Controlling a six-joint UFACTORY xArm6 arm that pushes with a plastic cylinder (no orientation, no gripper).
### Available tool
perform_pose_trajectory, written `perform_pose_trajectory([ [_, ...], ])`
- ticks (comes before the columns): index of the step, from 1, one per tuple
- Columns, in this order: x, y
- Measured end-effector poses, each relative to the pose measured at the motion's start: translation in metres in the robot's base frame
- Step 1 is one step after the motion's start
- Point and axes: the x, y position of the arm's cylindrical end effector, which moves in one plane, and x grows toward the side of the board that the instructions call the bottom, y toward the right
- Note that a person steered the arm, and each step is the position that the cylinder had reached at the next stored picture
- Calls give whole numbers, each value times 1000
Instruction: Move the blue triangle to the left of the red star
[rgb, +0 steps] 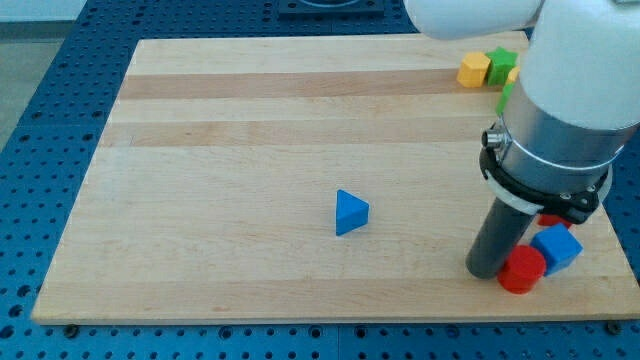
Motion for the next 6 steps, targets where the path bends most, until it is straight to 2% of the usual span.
perform_pose_trajectory([
  [4,0,-156],
  [5,0,-186],
  [6,-17,-200],
])
